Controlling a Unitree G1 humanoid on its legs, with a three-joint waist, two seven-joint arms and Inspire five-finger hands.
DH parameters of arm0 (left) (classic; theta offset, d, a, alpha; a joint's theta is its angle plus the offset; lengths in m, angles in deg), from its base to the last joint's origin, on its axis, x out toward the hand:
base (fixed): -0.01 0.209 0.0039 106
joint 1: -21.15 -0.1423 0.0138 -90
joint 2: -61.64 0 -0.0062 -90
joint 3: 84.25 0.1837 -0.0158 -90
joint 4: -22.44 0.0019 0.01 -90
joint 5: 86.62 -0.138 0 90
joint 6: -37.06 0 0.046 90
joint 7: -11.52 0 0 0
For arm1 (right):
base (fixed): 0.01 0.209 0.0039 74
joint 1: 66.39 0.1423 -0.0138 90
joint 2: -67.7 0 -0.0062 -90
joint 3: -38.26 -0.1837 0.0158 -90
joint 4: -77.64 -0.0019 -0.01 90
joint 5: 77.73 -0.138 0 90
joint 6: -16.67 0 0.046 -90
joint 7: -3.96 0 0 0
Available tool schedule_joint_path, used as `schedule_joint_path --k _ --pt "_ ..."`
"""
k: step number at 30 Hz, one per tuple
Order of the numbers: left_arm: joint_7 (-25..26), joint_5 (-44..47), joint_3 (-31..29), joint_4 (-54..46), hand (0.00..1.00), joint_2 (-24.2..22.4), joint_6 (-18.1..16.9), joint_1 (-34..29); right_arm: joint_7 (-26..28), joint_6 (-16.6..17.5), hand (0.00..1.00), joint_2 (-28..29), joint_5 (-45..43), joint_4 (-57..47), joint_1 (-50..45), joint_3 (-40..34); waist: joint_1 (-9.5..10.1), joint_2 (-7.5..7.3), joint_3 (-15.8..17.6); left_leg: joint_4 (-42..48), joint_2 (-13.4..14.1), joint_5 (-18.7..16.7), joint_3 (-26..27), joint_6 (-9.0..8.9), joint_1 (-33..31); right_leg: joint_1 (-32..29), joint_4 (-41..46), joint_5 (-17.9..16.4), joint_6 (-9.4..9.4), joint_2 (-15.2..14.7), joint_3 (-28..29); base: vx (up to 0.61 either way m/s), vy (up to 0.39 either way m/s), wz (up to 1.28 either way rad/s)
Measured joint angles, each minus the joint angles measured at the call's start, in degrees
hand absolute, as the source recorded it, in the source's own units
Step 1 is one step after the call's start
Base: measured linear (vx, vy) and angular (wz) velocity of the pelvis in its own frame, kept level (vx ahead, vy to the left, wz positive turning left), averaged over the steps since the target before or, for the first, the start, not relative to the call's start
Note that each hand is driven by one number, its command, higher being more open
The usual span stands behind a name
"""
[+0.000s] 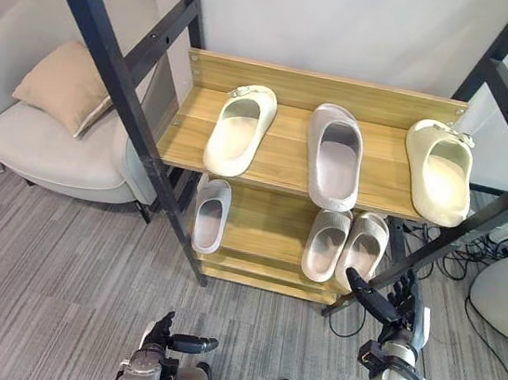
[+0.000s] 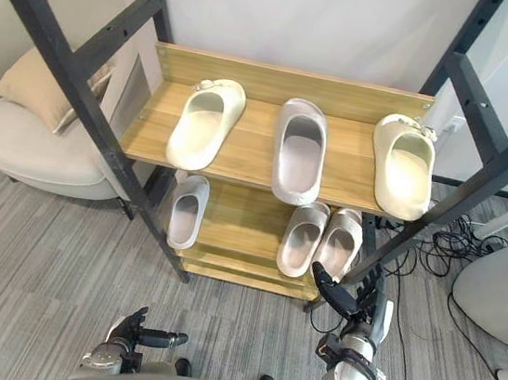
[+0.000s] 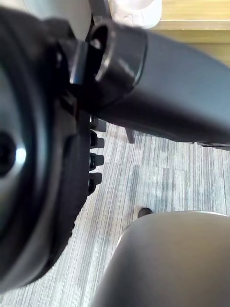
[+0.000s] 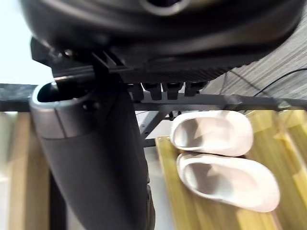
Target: Organize the slippers on the shoe rack
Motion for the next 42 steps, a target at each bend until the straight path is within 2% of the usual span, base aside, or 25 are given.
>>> schedule_joint_path --k 7,13,18,31,42 --pt "0.09 -1.03 3.34 0.02 1.0 0.48 -0.72 0.09 -0.43 0.41 1.0 0.43 0.38 -6.45 -3.01 3.52 -0.56 0.13 -0.08 -0.72 -0.04 0.0 0.02 -0.01 1.17 0.57 0.0 0.0 0.0 -0.01 0.34 -0.01 0.004 -0.03" --pt "0.15 -1.96 4.61 0.08 1.0 0.64 -1.15 0.09 0.87 3.43 1.0 -0.71 3.48 -14.66 -4.14 9.43 -1.04 0.1 -0.14 -0.81 -0.04 0.0 0.03 -0.01 1.74 0.96 0.13 0.01 0.02 0.01 0.6 0.0 0.0 -0.01" --pt "0.6 -2.24 5.92 0.1 1.0 0.85 -1.74 0.09 1.63 4.13 1.0 -1.71 6.86 -16.19 -5.42 13.49 -1.1 -0.04 -0.17 -1.06 -0.04 -0.02 0.12 -0.03 2.88 1.86 0.22 0.01 0.02 0.01 0.99 -0.01 0.002 -0.02" --pt "1.54 -2.24 8.91 0.09 1.0 1.03 -2.61 0.15 3.72 5.25 1.0 -5.07 9.11 -21.21 -6.67 22.3 -1.33 -0.16 -0.12 -1.33 -0.05 -0.02 0.7 -0.04 4.77 2.6 1.09 -0.14 0.04 -0.13 1.98 -0.01 0.003 -0.03" --pt "1.78 -3.21 11.2 0.08 1.0 0.94 -2.73 0.15 -0.03 6.8 1.0 -7.15 14.78 -27.9 -6.56 24.22 -2.63 -0.04 0.01 -1.84 -0.85 -0.06 1.62 -0.1 6.22 2.01 3.68 -1.18 0.87 -1.17 3.25 -0.01 0.008 -0.05"
